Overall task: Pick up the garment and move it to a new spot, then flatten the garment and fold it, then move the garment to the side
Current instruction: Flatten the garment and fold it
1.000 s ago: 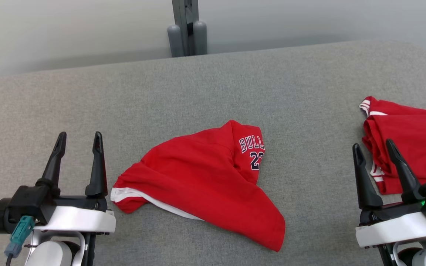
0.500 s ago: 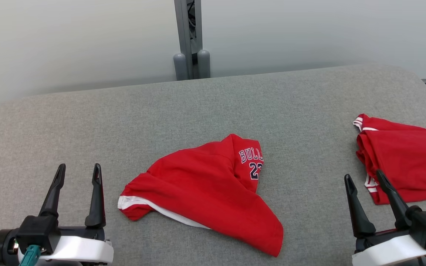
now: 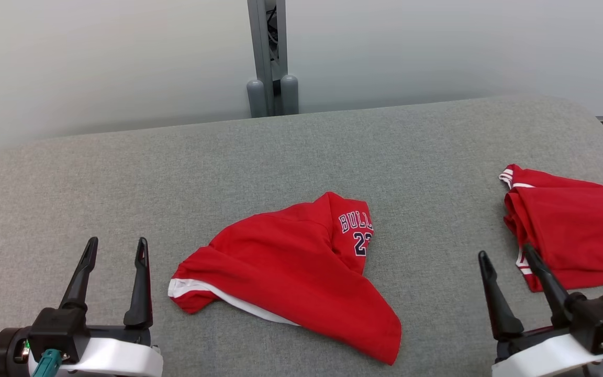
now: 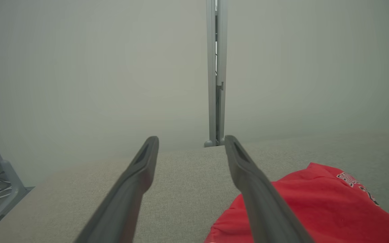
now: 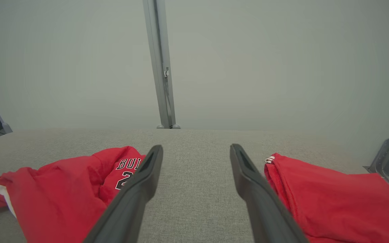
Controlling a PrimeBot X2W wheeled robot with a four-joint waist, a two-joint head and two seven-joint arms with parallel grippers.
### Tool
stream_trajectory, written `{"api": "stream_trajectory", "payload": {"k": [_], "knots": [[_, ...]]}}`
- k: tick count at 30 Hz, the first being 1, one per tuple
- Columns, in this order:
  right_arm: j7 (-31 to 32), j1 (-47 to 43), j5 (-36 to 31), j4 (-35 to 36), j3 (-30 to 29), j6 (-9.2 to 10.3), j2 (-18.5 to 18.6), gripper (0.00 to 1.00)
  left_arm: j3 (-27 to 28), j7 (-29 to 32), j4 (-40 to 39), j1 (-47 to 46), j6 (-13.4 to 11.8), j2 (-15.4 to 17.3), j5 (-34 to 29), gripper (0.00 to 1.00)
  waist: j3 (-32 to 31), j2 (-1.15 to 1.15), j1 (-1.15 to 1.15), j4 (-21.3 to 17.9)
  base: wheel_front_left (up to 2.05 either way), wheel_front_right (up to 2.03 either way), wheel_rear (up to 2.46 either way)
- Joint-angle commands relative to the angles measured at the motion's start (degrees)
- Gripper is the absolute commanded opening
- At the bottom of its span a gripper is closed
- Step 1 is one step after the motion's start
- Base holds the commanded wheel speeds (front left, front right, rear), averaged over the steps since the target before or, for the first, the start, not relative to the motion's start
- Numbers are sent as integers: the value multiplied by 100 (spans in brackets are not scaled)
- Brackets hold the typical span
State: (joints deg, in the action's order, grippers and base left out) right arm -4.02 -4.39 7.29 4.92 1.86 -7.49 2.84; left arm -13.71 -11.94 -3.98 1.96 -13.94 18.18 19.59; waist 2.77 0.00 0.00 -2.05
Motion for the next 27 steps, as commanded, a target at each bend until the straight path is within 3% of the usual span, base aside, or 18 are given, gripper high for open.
{"api": "stream_trajectory", "payload": {"k": [1,4,10,14,20,25,27], "knots": [[21,-12,-13,35,24,-1,58,100,9,0,-21,-34,-19,37,-31,100,5,0,0,2,0,0,0],[109,43,-25,47,365,-1,203,100,-14,24,-39,-76,-28,33,-37,100,40,0,0,22,0,0,0],[478,24,86,-107,1696,0,1096,100,-65,41,-39,-214,-4,32,-46,100,180,0,0,126,0,0,0],[612,62,300,-236,2331,0,1475,100,-68,15,-35,-301,2,34,-46,100,289,0,0,195,0,0,0],[585,259,527,-787,2600,0,1585,100,-111,-37,19,-399,23,-6,-13,100,417,0,0,313,0,0,0],[466,585,770,-1360,2936,0,1403,100,-153,-66,90,-468,55,-41,11,100,500,0,0,408,0,0,0],[343,689,827,-1449,3014,0,1350,37,-166,-66,115,-495,56,-55,21,100,514,0,0,430,0,0,0]]}}
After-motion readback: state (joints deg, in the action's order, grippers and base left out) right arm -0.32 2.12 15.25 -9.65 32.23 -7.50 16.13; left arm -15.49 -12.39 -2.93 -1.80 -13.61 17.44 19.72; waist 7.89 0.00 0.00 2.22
